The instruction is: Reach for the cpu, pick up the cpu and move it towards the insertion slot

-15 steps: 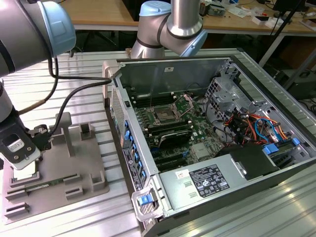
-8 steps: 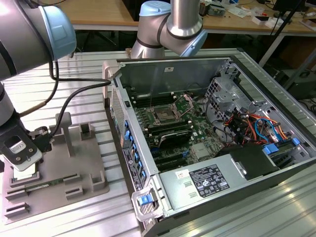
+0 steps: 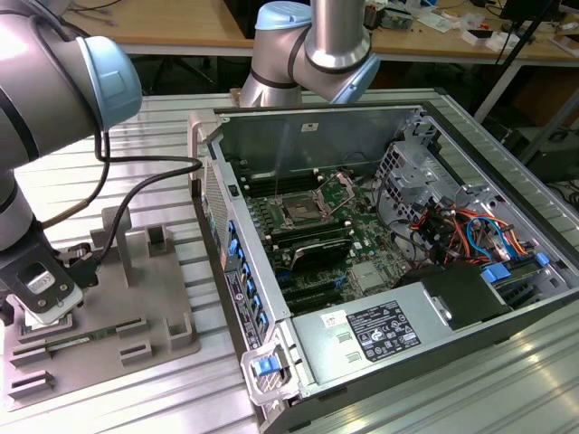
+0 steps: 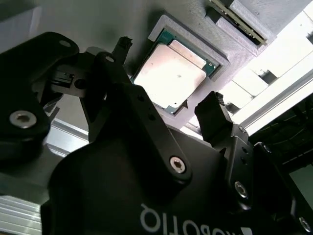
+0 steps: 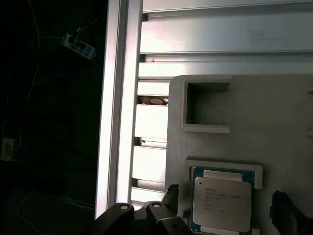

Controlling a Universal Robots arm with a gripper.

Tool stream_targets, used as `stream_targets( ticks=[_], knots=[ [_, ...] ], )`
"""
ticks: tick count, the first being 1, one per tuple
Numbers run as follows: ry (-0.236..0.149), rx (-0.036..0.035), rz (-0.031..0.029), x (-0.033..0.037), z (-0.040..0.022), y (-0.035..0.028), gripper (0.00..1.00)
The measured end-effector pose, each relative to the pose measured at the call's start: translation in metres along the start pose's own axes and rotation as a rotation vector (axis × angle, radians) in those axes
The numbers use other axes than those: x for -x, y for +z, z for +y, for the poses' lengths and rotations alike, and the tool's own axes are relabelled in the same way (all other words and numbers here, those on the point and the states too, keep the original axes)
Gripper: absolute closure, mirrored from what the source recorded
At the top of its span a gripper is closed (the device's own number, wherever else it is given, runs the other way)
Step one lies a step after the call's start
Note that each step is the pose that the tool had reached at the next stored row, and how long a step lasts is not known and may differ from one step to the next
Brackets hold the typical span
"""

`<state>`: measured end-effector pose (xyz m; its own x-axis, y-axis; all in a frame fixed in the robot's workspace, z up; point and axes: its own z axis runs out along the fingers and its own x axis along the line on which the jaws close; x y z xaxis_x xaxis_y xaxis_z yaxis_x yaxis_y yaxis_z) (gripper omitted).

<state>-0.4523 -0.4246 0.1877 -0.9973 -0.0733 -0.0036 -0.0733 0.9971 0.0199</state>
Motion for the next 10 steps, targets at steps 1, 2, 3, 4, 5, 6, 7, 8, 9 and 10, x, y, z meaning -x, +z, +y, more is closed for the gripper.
stream_targets(
  ticks=[1, 2, 3, 4, 5, 6, 7, 8, 9, 10],
  knots=[
    [0.000, 0.0000, 0.0000, 0.0000, 0.0000, 0.0014, 0.19],
    [0.000, 0.0000, 0.0002, -0.0001, 0.0000, 0.0019, 0.19],
    [0.000, -0.0001, 0.0002, -0.0002, 0.0000, 0.0019, 0.19],
    [0.000, -0.0002, -0.0008, -0.0001, 0.0000, 0.0020, 0.20],
    [0.000, -0.0001, -0.0019, 0.0000, 0.0001, 0.0020, 0.27],
    [0.000, -0.0002, -0.0028, 0.0000, 0.0001, 0.0021, 0.27],
    [0.000, -0.0003, -0.0038, -0.0001, 0.0001, 0.0021, 0.27],
    [0.000, -0.0003, -0.0046, -0.0001, 0.0001, 0.0021, 0.27],
    [0.000, -0.0004, -0.0055, -0.0001, 0.0001, 0.0020, 0.27],
    [0.000, -0.0004, -0.0057, -0.0001, 0.0001, 0.0021, 0.29]
  ],
)
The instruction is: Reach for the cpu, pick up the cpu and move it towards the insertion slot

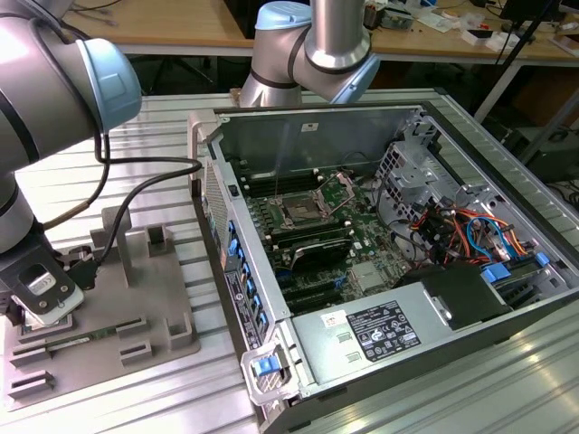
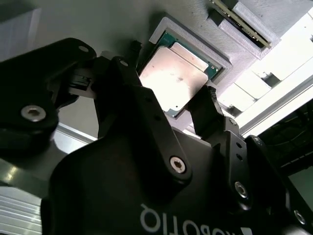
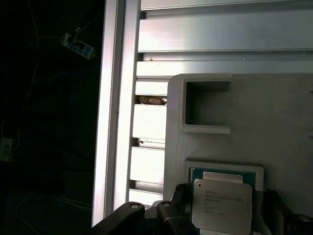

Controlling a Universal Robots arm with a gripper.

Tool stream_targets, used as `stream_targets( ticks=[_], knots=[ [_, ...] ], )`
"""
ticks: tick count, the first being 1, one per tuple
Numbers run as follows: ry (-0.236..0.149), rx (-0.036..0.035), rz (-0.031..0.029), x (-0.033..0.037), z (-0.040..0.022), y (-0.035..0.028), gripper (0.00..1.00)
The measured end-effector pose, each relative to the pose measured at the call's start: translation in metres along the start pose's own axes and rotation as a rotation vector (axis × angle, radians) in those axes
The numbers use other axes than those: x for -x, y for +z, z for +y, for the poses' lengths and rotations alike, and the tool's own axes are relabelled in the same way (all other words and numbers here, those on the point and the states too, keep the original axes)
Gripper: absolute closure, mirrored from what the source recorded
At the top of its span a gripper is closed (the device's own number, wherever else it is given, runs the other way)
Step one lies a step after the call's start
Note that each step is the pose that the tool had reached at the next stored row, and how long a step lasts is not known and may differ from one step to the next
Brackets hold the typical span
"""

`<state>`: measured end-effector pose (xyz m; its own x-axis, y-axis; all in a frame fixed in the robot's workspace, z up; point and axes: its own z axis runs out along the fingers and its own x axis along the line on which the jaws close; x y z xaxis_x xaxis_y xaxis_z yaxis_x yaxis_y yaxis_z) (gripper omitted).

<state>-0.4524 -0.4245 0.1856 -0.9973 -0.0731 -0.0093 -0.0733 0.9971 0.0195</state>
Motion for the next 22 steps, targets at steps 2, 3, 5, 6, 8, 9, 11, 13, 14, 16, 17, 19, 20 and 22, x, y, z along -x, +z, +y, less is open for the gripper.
stream_targets(
  ticks=[2, 3, 5, 6, 8, 9, 11, 13, 14, 16, 17, 19, 20, 22],
  knots=[
    [0.000, 0.0000, -0.0001, 0.0000, 0.0000, -0.0001, 0.36],
    [0.001, 0.0001, -0.0001, 0.0000, 0.0000, -0.0002, 0.36],
    [0.002, 0.0000, -0.0001, 0.0000, 0.0000, -0.0006, 0.36],
    [0.003, 0.0000, -0.0001, 0.0000, 0.0000, -0.0008, 0.36],
    [0.004, 0.0000, -0.0001, 0.0000, 0.0000, -0.0010, 0.36],
    [0.004, 0.0000, -0.0001, 0.0000, 0.0000, -0.0010, 0.36],
    [0.004, -0.0001, 0.0000, 0.0000, 0.0000, -0.0011, 0.38],
    [0.004, -0.0001, 0.0000, 0.0000, 0.0000, -0.0011, 0.44],
    [0.004, -0.0001, 0.0000, 0.0000, 0.0000, -0.0011, 0.45],
    [0.005, -0.0001, 0.0000, 0.0000, 0.0000, -0.0011, 0.45],
    [0.005, -0.0001, 0.0000, 0.0000, 0.0000, -0.0011, 0.45],
    [0.005, 0.0000, 0.0000, -0.0001, 0.0000, -0.0010, 0.45],
    [0.005, -0.0001, -0.0001, 0.0000, 0.0000, -0.0010, 0.45],
    [0.013, 0.0000, -0.0003, 0.0000, 0.0000, -0.0010, 0.45]
  ],
)
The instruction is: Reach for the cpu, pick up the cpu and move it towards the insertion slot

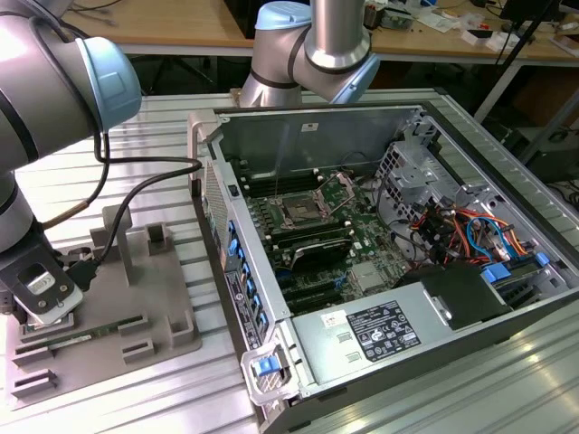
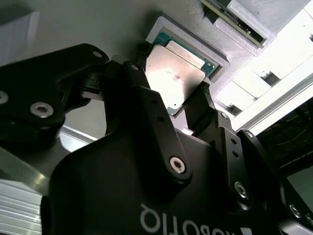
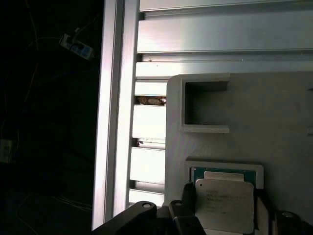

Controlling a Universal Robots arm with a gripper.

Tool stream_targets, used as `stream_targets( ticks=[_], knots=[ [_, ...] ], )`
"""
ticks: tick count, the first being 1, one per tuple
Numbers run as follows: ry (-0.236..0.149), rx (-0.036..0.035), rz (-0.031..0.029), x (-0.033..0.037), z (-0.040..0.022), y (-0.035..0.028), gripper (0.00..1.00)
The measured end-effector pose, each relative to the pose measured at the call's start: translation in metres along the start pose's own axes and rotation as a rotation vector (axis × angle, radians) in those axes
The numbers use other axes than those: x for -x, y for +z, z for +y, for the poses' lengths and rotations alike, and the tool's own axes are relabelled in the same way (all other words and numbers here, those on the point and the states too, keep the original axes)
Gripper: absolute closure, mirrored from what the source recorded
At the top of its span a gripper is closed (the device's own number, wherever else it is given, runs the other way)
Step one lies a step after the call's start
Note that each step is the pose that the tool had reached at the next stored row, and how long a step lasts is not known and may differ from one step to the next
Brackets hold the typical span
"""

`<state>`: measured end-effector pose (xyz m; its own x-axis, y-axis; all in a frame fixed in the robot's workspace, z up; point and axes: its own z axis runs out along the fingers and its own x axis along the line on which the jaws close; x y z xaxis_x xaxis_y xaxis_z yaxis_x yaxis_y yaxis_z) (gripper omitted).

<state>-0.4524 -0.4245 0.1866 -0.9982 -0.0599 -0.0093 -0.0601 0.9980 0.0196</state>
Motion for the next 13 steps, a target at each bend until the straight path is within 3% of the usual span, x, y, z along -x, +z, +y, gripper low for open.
stream_targets(
  ticks=[2, 5, 9, 13],
  knots=[
    [0.047, -0.0005, -0.0009, 0.0000, 0.0000, 0.0001, 0.45],
    [0.054, -0.0007, -0.0010, 0.0000, 0.0000, 0.0001, 0.45],
    [0.096, -0.0011, -0.0018, 0.0000, 0.0000, 0.0002, 0.45],
    [0.100, -0.0011, -0.0018, -0.0002, -0.0009, 0.0002, 0.45]
  ],
)
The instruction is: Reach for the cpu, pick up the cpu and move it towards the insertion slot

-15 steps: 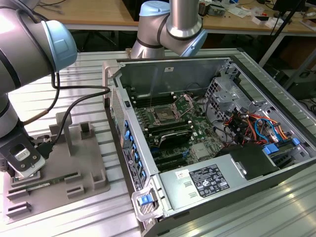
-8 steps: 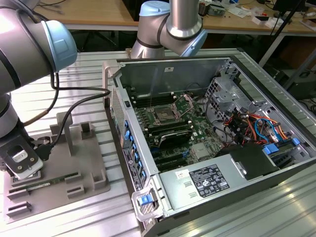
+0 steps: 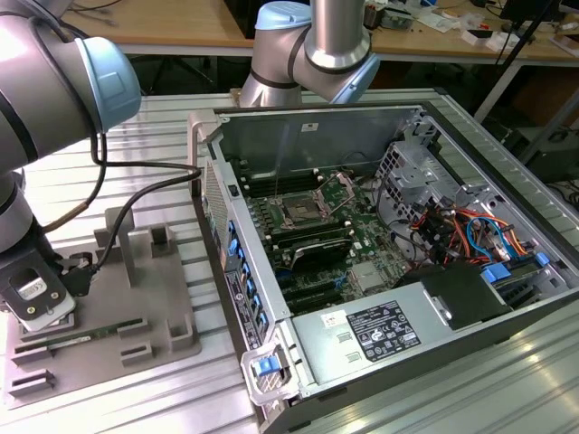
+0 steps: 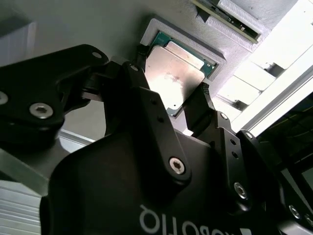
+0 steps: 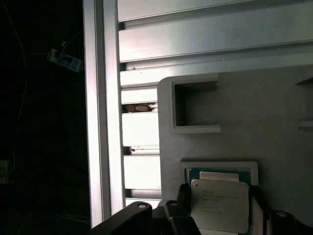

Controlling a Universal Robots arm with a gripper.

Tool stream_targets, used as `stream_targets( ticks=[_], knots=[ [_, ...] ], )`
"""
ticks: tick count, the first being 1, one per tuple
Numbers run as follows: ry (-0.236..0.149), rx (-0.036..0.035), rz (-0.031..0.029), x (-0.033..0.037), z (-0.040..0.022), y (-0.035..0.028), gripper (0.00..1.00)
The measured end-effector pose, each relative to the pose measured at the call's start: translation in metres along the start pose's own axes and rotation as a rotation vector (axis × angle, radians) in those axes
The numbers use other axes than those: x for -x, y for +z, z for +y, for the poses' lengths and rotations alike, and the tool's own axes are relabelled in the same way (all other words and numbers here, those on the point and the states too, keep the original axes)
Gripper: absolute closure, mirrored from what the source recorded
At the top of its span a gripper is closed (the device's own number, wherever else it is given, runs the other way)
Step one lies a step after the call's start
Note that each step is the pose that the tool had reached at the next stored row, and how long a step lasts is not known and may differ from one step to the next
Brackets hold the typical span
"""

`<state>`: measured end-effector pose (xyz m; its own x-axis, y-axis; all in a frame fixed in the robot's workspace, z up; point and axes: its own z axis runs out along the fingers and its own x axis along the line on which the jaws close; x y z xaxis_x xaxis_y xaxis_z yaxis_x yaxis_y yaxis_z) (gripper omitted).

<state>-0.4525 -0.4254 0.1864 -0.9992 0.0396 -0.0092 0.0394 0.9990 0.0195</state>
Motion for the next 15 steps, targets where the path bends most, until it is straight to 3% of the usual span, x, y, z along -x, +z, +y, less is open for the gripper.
stream_targets(
  ticks=[3, 9, 15],
  knots=[
    [-0.007, 0.0002, -0.0003, 0.0002, -0.0004, -0.0006, 0.45],
    [-0.023, 0.0004, 0.0004, 0.0002, -0.0003, -0.0075, 0.45],
    [-0.052, 0.0007, 0.0010, 0.0002, -0.0004, -0.0089, 0.45]
  ],
)
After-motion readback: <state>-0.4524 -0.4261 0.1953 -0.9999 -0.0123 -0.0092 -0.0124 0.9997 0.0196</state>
